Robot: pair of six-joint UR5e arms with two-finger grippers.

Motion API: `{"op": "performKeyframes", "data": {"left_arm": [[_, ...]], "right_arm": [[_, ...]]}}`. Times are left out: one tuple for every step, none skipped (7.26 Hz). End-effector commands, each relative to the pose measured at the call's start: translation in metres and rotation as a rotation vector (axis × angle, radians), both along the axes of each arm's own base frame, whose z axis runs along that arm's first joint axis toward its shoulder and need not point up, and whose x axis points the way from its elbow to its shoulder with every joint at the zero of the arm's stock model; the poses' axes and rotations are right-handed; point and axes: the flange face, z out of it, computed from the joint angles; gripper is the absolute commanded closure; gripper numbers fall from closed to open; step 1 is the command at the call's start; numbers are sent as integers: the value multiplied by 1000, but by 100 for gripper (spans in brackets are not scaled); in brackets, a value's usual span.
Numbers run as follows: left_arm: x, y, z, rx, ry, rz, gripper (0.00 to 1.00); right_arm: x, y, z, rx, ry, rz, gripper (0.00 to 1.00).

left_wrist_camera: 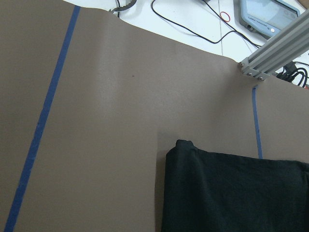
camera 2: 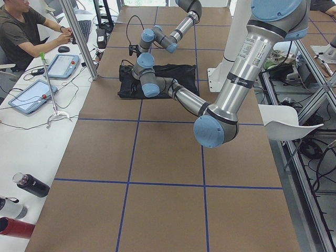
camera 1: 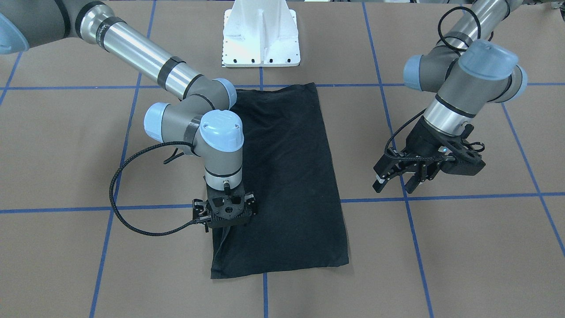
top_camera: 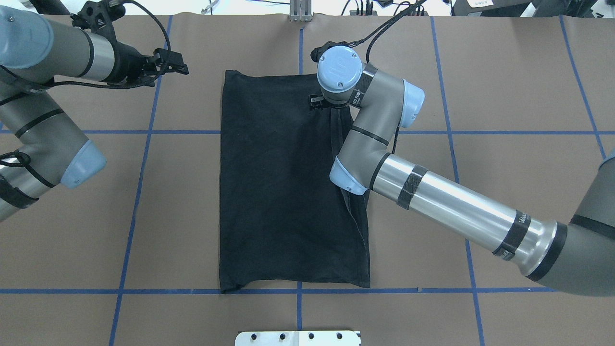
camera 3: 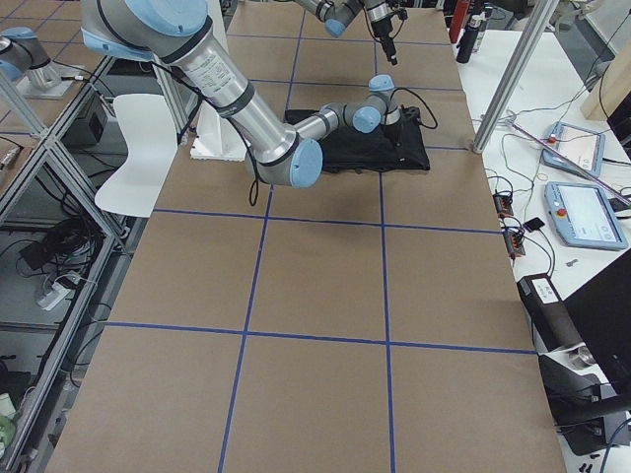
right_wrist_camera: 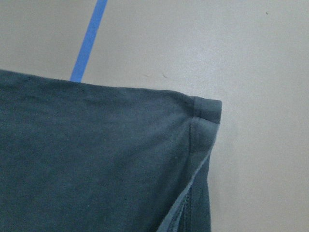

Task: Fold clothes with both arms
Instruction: 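Slide the right gripper along the folded edge to the shirt's far corner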

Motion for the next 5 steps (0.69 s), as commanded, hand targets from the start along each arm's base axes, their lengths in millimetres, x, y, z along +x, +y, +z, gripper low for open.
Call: {"op": "performKeyframes", "data": {"left_arm": [[0, 0, -2, 3, 3, 0, 0], [0, 0, -2, 3, 3, 0, 0], [0, 1, -4, 5, 5, 1, 0], [0, 0, -5, 5, 5, 1, 0], [0, 1, -5, 7, 6, 1, 0]], "right_arm": [[1, 0, 12, -6, 16, -17, 0], [2, 1, 19, -6, 26, -34, 0], [6, 1, 29, -14, 32, -44, 0], [14, -3, 35, -20, 33, -57, 0], [28, -4, 38, -21, 24, -69, 0]]}}
